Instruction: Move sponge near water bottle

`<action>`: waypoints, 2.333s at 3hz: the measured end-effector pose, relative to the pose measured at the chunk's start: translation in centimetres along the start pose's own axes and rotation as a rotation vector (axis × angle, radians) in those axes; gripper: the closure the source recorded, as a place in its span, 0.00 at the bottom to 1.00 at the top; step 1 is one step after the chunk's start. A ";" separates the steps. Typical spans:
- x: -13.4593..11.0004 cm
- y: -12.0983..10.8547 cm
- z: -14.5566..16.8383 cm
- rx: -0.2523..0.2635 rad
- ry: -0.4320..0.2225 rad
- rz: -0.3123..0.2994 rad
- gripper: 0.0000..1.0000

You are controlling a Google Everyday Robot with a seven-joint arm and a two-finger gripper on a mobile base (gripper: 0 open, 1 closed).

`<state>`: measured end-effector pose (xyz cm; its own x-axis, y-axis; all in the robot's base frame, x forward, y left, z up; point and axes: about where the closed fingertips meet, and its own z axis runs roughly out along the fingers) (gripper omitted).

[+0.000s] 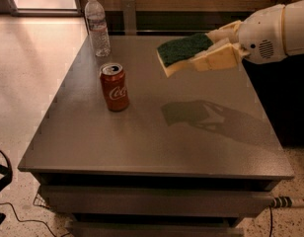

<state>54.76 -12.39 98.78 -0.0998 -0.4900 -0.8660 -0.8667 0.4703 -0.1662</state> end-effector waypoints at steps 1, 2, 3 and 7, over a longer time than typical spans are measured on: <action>0.0 -3.5 1.2 0.032 0.007 0.029 1.00; 0.9 -7.4 2.9 0.051 0.031 0.071 1.00; 0.8 -12.3 6.1 0.052 0.055 0.095 1.00; 2.5 -16.4 21.4 -0.004 0.124 0.119 1.00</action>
Offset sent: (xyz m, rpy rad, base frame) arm 0.1937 -0.0353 -0.0025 0.0100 0.0720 -0.1370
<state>79.22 -5.64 89.29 -0.2610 -0.5184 -0.8143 -0.8471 0.5275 -0.0644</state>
